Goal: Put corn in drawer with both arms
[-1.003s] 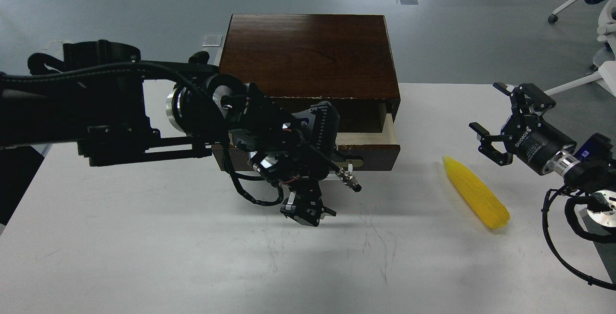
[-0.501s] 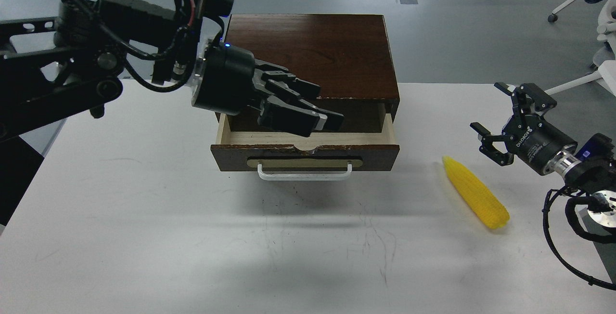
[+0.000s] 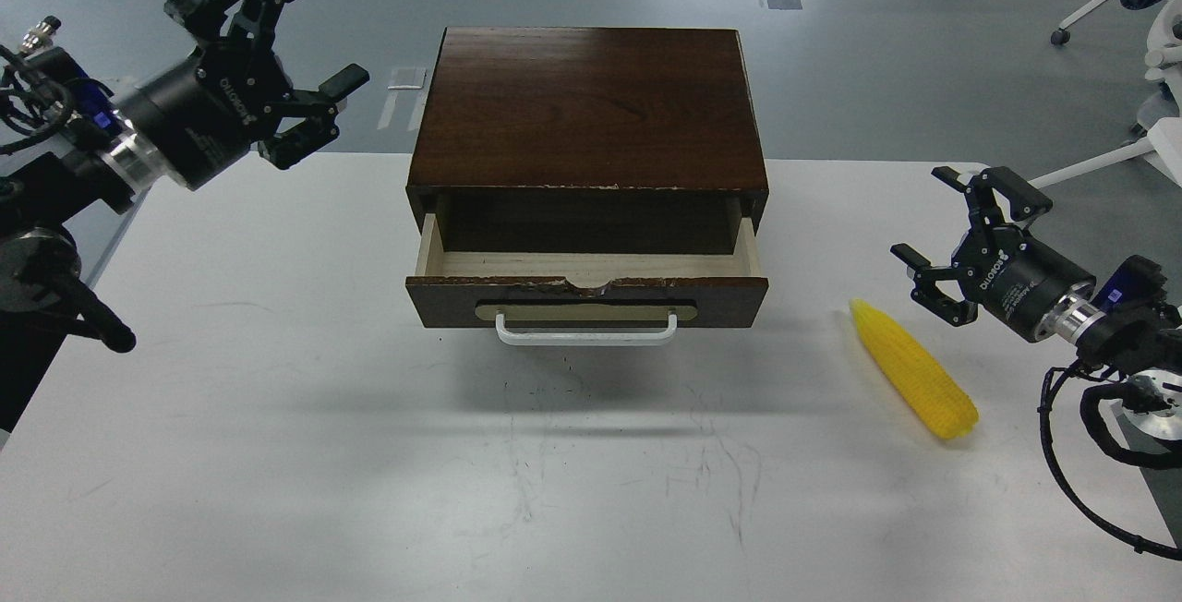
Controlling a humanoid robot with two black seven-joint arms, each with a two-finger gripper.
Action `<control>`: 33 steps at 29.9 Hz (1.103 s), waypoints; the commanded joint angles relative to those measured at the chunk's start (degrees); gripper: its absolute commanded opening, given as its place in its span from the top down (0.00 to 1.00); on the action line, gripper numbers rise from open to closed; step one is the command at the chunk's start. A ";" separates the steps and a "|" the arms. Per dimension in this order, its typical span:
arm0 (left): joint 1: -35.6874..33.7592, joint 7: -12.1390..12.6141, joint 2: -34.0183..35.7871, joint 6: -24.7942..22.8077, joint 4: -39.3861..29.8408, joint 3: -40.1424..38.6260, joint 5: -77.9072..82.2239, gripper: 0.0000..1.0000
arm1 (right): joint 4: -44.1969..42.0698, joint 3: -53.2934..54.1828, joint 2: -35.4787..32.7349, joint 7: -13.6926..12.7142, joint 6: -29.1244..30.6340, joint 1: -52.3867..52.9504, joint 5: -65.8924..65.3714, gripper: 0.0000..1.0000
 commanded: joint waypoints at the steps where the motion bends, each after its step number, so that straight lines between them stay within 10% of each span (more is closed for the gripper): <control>1: 5.58 0.01 -1.79 -3.62 5.58 -3.51 -0.88 0.02 | 0.21 0.26 -0.33 0.00 0.23 0.19 -6.74 0.01; 20: 10.87 0.01 -7.41 -4.95 7.34 -8.34 -0.27 0.02 | 0.82 -0.96 -9.30 0.00 0.23 11.18 -74.12 0.01; 33: 10.87 0.01 -7.68 -5.21 6.99 -8.61 0.00 0.02 | 0.21 -12.48 -4.64 0.00 -2.58 14.52 -82.95 0.01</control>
